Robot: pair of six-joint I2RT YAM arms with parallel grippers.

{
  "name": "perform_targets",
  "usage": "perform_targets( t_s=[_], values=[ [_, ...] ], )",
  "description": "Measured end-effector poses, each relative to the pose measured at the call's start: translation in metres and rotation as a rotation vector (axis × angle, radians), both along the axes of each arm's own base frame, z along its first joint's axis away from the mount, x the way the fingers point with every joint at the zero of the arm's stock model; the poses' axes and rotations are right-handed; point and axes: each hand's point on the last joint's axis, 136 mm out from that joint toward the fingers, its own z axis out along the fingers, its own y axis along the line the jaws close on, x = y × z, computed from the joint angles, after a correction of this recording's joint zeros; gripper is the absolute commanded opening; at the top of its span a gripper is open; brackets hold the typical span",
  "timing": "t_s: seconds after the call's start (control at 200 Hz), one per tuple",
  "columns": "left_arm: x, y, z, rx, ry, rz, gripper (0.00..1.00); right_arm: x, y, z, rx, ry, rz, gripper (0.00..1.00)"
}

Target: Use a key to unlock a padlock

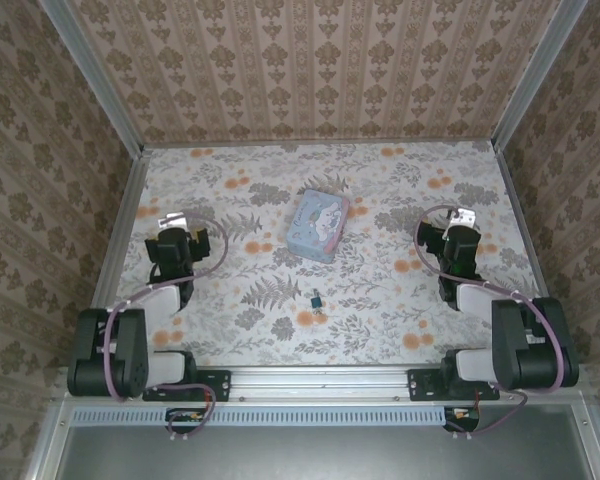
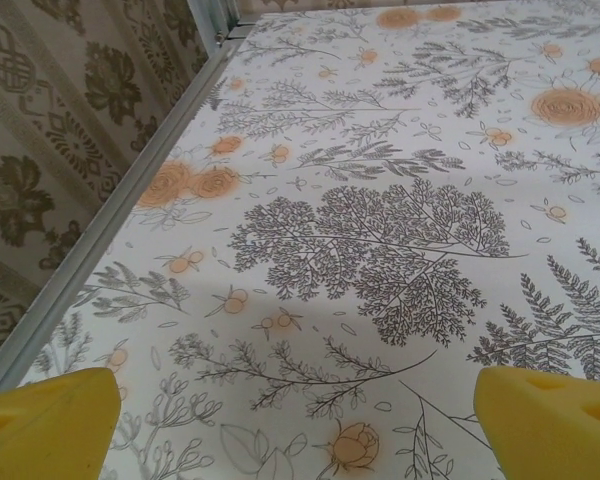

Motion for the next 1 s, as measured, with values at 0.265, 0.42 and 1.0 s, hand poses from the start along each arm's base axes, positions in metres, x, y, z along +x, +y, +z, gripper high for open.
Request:
perform_targets(
  t_s=[0.265,0.42,1.0],
  values=[
    [0.017,-0.008,-0.018,0.025,-0.049,-0.059,1.00,0.010,0.024,-0.033,-0.032,0.024,0.151,1.00],
    [0.020,-0.014,-0.025,0.021,-0.035,-0.098,1.00,0.022,0.030,-0.019,-0.036,-0.007,0.187,1.00],
    [0.027,-0.013,-0.016,0.017,-0.063,-0.103,1.00,0.025,0.025,-0.014,-0.069,-0.013,0.131,1.00]
  ],
)
